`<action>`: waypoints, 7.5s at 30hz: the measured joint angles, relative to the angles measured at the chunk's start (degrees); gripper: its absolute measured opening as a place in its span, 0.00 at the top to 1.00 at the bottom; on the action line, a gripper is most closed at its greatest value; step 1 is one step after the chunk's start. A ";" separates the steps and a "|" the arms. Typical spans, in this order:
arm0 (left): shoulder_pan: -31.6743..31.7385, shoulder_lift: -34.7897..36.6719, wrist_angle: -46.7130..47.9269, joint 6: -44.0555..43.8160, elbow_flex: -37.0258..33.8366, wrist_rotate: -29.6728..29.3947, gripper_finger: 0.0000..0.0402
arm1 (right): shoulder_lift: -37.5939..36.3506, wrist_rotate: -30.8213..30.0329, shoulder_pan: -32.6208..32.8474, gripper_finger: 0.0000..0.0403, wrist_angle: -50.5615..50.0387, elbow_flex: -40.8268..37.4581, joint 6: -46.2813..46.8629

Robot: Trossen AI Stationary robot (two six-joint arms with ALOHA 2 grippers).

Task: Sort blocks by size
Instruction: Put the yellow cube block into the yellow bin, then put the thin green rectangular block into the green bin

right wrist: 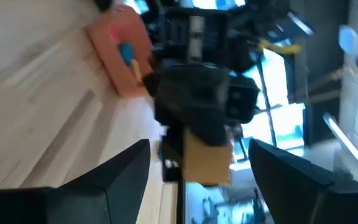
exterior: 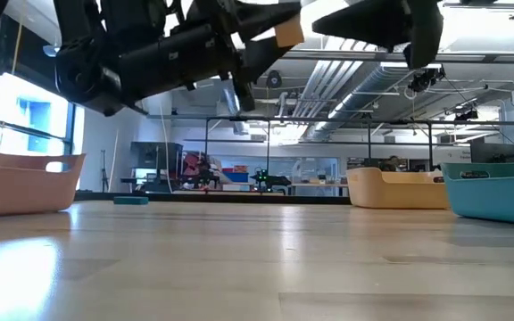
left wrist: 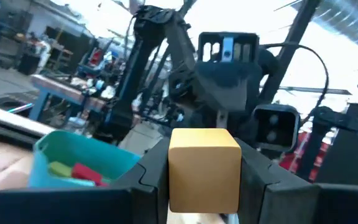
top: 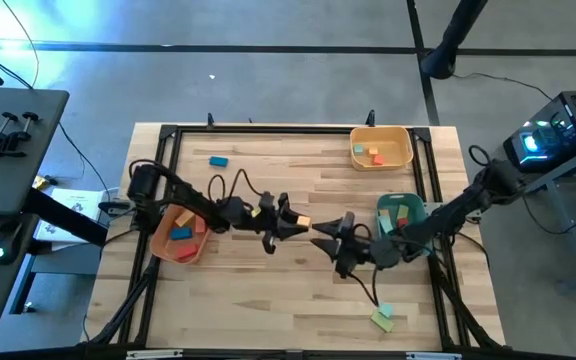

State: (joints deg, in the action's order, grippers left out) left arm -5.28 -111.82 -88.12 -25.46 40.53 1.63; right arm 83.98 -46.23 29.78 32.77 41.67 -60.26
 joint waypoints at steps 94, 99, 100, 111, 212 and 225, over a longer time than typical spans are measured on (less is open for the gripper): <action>-1.67 11.66 4.89 1.98 -13.14 -9.62 0.52 | -5.98 31.32 -77.61 0.52 -81.56 14.78 61.32; -2.32 11.66 5.93 4.65 -13.11 -11.65 0.52 | -16.64 31.24 -62.36 0.52 -86.06 14.78 66.34; -2.34 11.66 6.01 4.91 -13.11 -11.74 0.52 | -18.64 31.24 -58.48 0.52 -86.35 14.78 67.74; -3.56 11.66 6.06 5.40 -13.11 -11.45 0.52 | -25.54 16.32 -4.33 0.52 -85.15 14.73 92.30; -6.51 11.66 7.68 9.96 -12.38 -17.81 0.52 | 7.59 31.57 3.29 0.95 -50.18 9.57 71.42; -18.96 11.63 30.84 21.68 0.04 -33.78 0.52 | 19.86 43.54 -1.20 0.48 -24.87 9.01 57.48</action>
State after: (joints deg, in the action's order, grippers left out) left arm -24.24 -100.18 -57.29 -3.79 40.57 -32.15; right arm 103.84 -2.69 28.58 7.91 50.68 -2.78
